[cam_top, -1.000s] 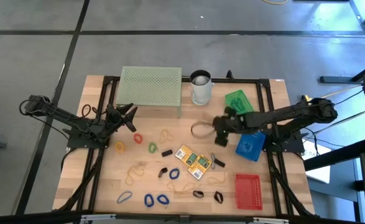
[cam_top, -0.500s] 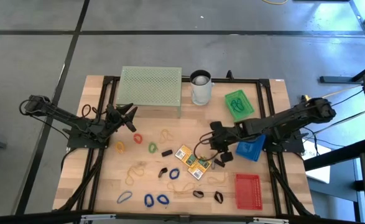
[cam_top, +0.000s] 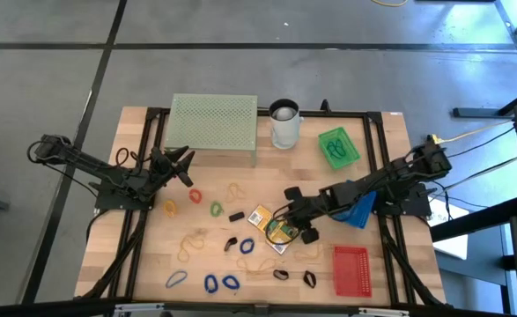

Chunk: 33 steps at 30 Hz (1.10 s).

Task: Pick & Place Office Desk Supplies
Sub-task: Put the yellow crayon box into the blue bin

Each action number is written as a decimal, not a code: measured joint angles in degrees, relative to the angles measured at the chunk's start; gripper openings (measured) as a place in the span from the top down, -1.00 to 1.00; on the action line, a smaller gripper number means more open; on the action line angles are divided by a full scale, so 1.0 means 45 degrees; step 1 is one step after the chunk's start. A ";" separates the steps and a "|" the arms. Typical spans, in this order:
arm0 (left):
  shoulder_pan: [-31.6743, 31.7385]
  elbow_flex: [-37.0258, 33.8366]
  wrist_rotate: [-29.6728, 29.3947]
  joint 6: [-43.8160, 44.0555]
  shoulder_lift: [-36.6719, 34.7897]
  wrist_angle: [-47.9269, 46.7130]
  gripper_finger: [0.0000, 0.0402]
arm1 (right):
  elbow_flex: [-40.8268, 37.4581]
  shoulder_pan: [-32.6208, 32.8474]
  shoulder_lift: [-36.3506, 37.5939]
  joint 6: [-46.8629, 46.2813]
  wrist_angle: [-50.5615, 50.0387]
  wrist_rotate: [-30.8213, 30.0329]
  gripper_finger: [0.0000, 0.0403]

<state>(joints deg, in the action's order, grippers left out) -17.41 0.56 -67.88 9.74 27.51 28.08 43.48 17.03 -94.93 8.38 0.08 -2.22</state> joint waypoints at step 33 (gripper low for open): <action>-0.0001 0.0000 0.0000 0.0000 0.0002 0.0000 0.31 | 0.0000 0.0263 -0.0560 0.0942 0.1112 -0.0305 0.37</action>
<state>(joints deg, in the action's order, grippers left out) -17.42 0.56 -67.88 9.74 27.52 28.08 43.48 18.22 -97.45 12.62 5.08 -3.60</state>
